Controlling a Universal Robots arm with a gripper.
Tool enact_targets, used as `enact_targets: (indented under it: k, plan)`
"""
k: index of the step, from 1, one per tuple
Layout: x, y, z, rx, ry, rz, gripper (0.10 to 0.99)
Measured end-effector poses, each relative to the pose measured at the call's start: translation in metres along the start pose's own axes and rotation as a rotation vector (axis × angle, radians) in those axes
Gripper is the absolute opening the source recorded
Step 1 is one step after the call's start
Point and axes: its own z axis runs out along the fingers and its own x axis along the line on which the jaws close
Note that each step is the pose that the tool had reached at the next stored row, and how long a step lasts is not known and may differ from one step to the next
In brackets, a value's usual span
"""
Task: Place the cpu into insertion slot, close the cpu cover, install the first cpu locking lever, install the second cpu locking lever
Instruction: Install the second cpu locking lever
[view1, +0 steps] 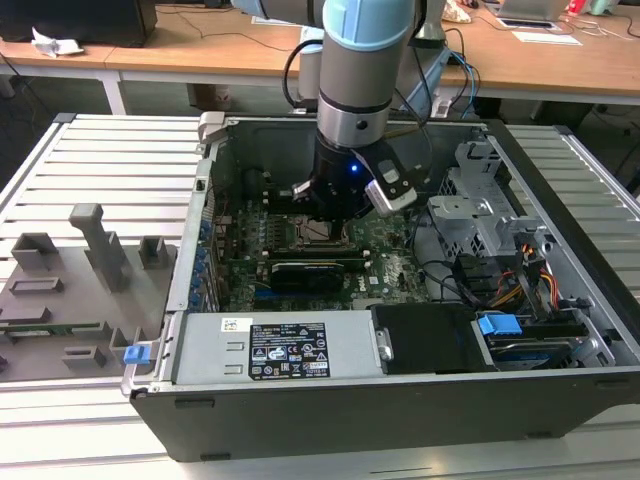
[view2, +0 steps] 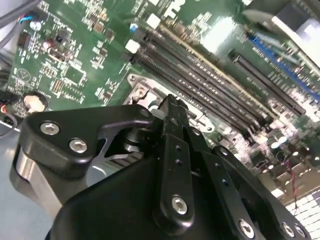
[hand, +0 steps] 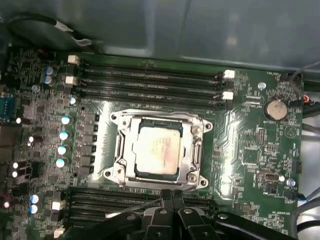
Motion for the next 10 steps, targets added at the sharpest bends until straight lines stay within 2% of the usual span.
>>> enact_targets:
  k: [5,8,10]
  plan:
    - [0.0259,0.0001,0.0003,-0.001,0.0,0.0,0.106]
    - [0.0364,0.0003,0.0012,-0.003,-0.0001,0.0,0.106]
    - [0.0407,0.0001,0.0051,-0.007,-0.0005,0.0,0.106]
